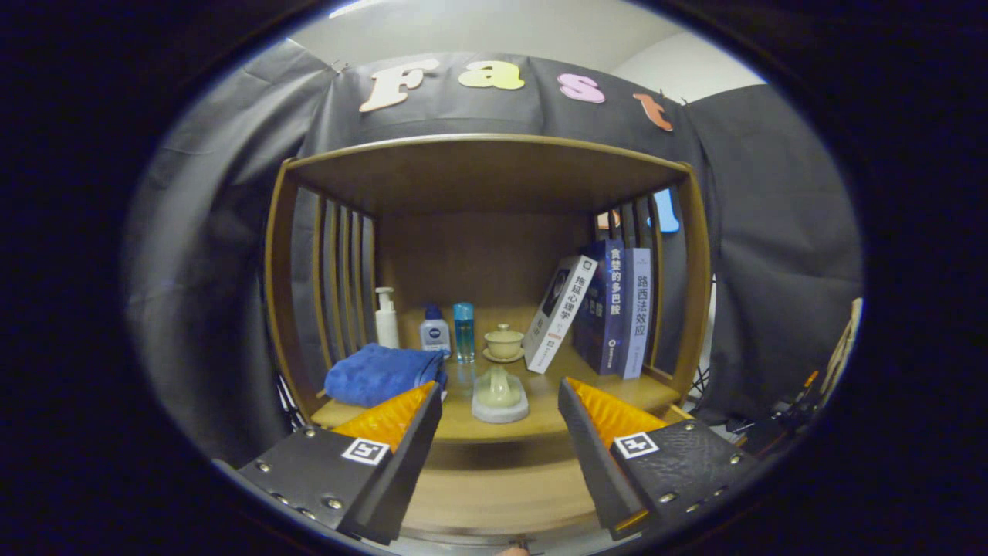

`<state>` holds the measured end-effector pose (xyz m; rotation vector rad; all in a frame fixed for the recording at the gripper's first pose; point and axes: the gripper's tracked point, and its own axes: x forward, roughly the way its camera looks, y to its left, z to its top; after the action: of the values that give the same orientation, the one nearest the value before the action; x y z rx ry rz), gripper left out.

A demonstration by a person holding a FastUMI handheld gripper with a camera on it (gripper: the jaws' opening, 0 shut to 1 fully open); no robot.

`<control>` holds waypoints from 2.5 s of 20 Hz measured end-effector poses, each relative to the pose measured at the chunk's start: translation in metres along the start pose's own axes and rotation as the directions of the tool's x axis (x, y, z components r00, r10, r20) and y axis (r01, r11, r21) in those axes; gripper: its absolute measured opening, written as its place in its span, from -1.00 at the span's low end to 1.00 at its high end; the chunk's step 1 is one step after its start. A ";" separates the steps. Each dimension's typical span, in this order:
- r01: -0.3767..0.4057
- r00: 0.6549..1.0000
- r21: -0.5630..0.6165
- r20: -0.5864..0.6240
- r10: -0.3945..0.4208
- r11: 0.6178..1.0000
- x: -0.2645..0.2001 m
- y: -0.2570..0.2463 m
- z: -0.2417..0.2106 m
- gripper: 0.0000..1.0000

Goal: Pull open the drawer, take out the items inside it, and place them on the countertop above the cabinet.

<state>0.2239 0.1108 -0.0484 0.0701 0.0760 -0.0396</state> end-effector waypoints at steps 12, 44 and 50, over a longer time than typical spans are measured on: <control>0.056 0.995 0.083 -0.093 -0.048 0.995 -0.074 -0.033 -0.110 0.89; -0.083 0.972 0.143 -0.209 0.112 0.986 -0.032 -0.031 -0.175 0.97; -0.071 0.970 0.151 -0.219 0.103 0.986 -0.012 -0.026 -0.176 0.97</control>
<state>0.1973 0.0982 -0.2242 0.2211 0.2980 0.0513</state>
